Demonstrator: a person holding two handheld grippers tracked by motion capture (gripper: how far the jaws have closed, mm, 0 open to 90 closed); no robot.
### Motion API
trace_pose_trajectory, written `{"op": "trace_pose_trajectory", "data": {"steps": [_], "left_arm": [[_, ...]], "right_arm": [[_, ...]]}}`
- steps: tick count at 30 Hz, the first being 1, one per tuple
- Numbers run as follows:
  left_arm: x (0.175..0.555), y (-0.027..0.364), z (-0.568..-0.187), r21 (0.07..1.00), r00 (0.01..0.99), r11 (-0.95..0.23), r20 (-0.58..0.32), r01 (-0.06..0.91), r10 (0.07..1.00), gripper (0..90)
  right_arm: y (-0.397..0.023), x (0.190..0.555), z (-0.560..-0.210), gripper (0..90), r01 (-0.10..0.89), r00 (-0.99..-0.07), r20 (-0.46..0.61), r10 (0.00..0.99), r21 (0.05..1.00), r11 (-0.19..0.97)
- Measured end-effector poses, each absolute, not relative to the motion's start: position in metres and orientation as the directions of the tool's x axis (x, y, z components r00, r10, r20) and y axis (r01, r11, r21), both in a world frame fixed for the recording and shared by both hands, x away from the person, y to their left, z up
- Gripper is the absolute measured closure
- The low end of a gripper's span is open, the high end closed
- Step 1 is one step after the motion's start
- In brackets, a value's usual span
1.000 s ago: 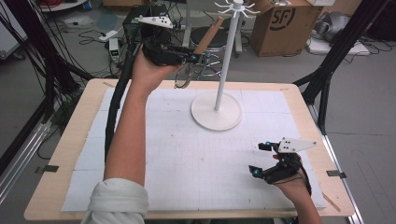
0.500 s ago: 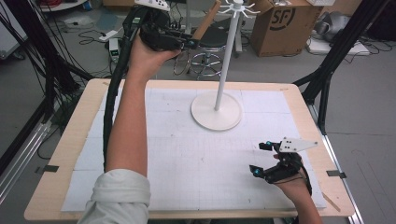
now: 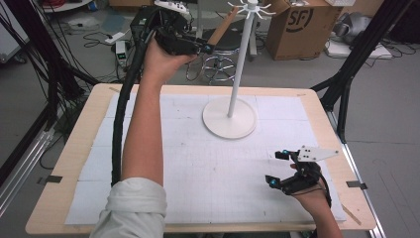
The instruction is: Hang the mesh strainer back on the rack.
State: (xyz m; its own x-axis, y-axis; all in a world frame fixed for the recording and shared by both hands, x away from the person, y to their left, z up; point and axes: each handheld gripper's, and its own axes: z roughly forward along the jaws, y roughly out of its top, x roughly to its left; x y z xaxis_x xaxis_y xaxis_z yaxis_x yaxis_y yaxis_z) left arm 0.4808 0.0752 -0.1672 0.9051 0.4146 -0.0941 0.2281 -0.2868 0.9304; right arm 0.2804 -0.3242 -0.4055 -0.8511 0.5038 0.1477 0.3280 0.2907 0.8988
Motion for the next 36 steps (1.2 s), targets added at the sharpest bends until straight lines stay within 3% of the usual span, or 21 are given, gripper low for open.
{"op": "trace_pose_trajectory", "data": {"steps": [24,25,26,36], "left_arm": [[0.489,0.032,-0.181,0.893,0.89,-0.362,-0.086,0.269,0.448,68.4],[0.489,0.031,-0.181,0.89,0.885,-0.365,-0.084,0.273,0.458,67.3],[0.489,0.031,-0.181,0.889,0.882,-0.365,-0.084,0.276,0.464,56.7],[0.48,0.036,-0.183,0.88,0.873,-0.376,-0.083,0.291,0.481,43.3]], "right_arm": [[-0.323,0.279,-0.404,0.7,0.32,-0.854,0.134,0.503,0.898,0.302],[-0.324,0.279,-0.404,0.7,0.32,-0.853,0.134,0.504,0.898,0.303],[-0.324,0.279,-0.404,0.7,0.319,-0.853,0.134,0.504,0.899,0.3],[-0.322,0.279,-0.404,0.7,0.319,-0.857,0.134,0.498,0.896,0.309]]}}
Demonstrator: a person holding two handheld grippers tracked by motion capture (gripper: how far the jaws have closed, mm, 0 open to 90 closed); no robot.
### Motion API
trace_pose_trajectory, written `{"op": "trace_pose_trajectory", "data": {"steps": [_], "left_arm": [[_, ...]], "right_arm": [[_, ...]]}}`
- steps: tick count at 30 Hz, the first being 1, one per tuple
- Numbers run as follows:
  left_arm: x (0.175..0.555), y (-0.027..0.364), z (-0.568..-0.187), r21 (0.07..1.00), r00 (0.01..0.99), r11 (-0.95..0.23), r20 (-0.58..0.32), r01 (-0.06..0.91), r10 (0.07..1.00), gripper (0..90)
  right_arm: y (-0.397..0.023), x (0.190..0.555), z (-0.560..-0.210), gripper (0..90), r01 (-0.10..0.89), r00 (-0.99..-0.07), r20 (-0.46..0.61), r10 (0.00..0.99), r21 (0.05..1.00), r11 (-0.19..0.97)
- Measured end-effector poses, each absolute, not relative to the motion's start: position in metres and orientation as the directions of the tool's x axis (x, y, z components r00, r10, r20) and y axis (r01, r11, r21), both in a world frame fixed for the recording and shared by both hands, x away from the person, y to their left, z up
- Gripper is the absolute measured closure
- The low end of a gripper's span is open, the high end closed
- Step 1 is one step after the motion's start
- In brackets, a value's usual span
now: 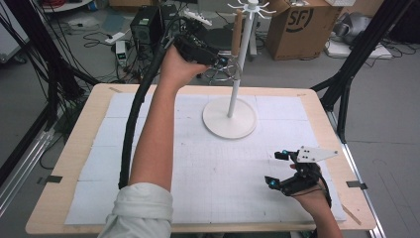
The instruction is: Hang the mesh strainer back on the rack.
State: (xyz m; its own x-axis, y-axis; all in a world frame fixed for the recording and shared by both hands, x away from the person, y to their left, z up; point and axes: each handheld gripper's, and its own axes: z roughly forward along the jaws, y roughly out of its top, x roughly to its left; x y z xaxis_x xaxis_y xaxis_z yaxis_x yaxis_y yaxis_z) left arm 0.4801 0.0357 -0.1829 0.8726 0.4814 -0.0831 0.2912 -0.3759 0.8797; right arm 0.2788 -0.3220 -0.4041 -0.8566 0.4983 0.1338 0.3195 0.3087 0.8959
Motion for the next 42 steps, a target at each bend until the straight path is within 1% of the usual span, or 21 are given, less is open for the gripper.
{"op": "trace_pose_trajectory", "data": {"steps": [3,5,9,12,19,25,27,32,37,42], "left_arm": [[0.477,0.041,-0.185,0.877,0.878,-0.381,-0.087,0.292,0.471,42.9],[0.474,0.044,-0.188,0.869,0.874,-0.397,-0.075,0.294,0.481,35.2],[0.467,0.05,-0.192,0.861,0.877,-0.409,-0.082,0.301,0.474,32.8],[0.461,0.055,-0.195,0.868,0.878,-0.396,-0.088,0.299,0.471,30.8],[0.444,0.065,-0.2,0.862,0.895,-0.412,-0.099,0.296,0.435,24.5],[0.429,0.076,-0.214,0.866,0.899,-0.403,-0.109,0.295,0.424,21.4],[0.426,0.081,-0.219,0.863,0.901,-0.408,-0.113,0.298,0.418,18.1],[0.418,0.094,-0.231,0.867,0.893,-0.389,-0.128,0.312,0.432,17.2],[0.405,0.102,-0.242,0.878,0.905,-0.377,-0.132,0.296,0.405,16.0],[0.396,0.11,-0.254,0.876,0.905,-0.377,-0.138,0.301,0.401,15.1]], "right_arm": [[-0.321,0.279,-0.405,0.7,0.316,-0.856,0.129,0.5,0.896,0.311],[-0.321,0.279,-0.405,0.7,0.322,-0.856,0.134,0.499,0.894,0.312],[-0.321,0.278,-0.405,0.7,0.324,-0.856,0.135,0.499,0.892,0.314],[-0.321,0.279,-0.405,0.8,0.32,-0.857,0.132,0.499,0.894,0.314],[-0.319,0.279,-0.405,0.7,0.319,-0.857,0.129,0.498,0.893,0.318],[-0.317,0.28,-0.405,0.7,0.316,-0.86,0.126,0.494,0.892,0.323],[-0.317,0.28,-0.405,0.7,0.319,-0.86,0.129,0.494,0.891,0.323],[-0.317,0.28,-0.405,0.7,0.322,-0.858,0.13,0.497,0.89,0.324],[-0.316,0.281,-0.406,0.7,0.324,-0.855,0.13,0.502,0.89,0.321],[-0.316,0.281,-0.406,0.7,0.323,-0.855,0.128,0.503,0.889,0.323]]}}
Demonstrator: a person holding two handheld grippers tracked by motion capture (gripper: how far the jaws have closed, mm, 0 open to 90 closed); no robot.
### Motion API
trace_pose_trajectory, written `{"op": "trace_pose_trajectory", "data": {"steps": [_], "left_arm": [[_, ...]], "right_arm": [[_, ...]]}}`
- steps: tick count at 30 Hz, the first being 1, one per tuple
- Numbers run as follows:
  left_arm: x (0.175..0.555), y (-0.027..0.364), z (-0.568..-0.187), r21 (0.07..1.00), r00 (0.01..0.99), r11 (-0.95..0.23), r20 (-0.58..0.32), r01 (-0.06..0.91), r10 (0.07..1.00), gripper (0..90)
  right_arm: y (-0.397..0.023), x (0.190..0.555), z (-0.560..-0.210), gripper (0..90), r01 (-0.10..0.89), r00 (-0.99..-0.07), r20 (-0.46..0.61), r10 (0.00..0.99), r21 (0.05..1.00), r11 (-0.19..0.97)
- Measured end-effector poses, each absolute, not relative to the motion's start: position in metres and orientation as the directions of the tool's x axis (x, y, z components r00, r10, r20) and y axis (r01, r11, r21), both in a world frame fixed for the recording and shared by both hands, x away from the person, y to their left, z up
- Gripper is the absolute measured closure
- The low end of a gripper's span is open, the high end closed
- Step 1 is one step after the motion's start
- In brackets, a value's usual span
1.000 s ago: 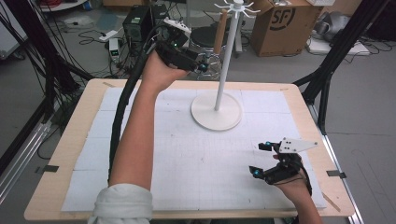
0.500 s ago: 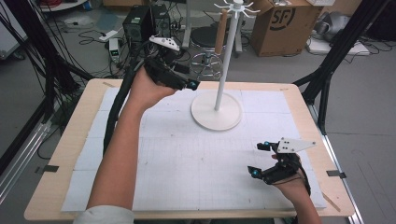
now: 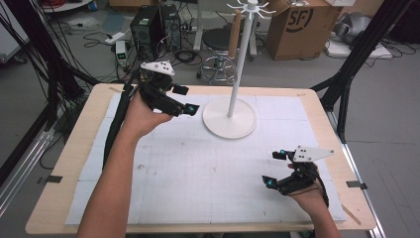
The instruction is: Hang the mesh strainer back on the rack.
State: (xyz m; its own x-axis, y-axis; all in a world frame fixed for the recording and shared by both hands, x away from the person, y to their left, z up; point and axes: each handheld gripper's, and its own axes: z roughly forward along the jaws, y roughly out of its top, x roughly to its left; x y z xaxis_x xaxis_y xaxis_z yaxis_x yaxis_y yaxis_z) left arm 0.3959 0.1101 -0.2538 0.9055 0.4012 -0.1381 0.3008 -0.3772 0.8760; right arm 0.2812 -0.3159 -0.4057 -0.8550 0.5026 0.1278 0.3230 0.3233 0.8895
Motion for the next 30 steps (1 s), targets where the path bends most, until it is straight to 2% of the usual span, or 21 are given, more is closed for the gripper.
{"op": "trace_pose_trajectory", "data": {"steps": [14,18,30], "left_arm": [[0.364,0.131,-0.278,0.877,0.915,-0.387,-0.126,0.284,0.384,12.2],[0.354,0.139,-0.285,0.876,0.913,-0.392,-0.116,0.28,0.392,8.9],[0.328,0.153,-0.316,0.882,0.91,-0.367,-0.144,0.297,0.39,6.6]], "right_arm": [[-0.313,0.28,-0.405,0.7,0.319,-0.856,0.122,0.502,0.888,0.33],[-0.313,0.28,-0.406,0.7,0.323,-0.856,0.124,0.502,0.886,0.331],[-0.311,0.281,-0.407,0.7,0.326,-0.856,0.125,0.502,0.883,0.337]]}}
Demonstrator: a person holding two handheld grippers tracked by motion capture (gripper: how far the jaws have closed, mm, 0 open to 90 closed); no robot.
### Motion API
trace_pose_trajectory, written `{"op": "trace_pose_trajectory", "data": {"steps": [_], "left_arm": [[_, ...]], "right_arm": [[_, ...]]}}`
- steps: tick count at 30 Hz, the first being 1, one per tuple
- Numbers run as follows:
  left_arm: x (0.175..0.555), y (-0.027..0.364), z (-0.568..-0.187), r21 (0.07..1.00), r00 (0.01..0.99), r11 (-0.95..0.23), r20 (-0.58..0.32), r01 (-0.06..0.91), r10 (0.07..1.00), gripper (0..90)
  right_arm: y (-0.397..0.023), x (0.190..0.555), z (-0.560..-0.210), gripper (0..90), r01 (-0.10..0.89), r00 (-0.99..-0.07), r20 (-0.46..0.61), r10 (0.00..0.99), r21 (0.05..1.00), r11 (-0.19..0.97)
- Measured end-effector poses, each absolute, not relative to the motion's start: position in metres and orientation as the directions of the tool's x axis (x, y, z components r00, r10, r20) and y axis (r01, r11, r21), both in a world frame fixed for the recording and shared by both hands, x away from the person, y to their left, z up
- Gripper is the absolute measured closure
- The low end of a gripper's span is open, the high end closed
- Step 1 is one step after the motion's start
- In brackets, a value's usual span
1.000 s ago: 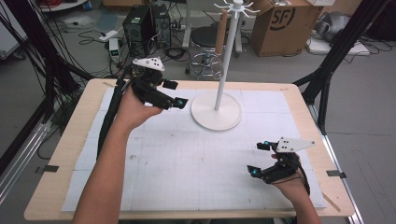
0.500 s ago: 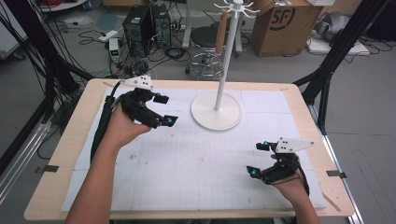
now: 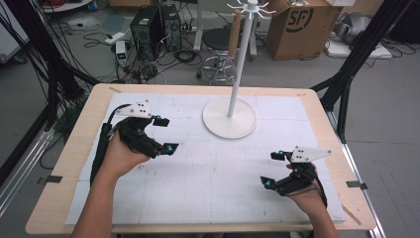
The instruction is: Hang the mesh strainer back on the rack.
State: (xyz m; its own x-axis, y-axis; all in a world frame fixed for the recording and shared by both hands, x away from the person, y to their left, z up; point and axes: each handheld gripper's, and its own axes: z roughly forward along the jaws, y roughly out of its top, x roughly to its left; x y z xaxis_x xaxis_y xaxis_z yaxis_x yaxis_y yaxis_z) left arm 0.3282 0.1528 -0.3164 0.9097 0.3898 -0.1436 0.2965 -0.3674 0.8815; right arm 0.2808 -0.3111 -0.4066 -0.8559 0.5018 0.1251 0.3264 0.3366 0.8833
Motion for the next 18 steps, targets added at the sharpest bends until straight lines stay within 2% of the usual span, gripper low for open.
{"op": "trace_pose_trajectory", "data": {"steps": [11,18], "left_arm": [[0.304,0.164,-0.335,0.879,0.901,-0.377,-0.118,0.291,0.418,5.5],[0.29,0.169,-0.349,0.882,0.893,-0.349,-0.153,0.317,0.424,1.6]], "right_arm": [[-0.309,0.283,-0.408,0.7,0.328,-0.86,0.123,0.496,0.877,0.351],[-0.309,0.284,-0.409,0.7,0.332,-0.857,0.122,0.5,0.873,0.357]]}}
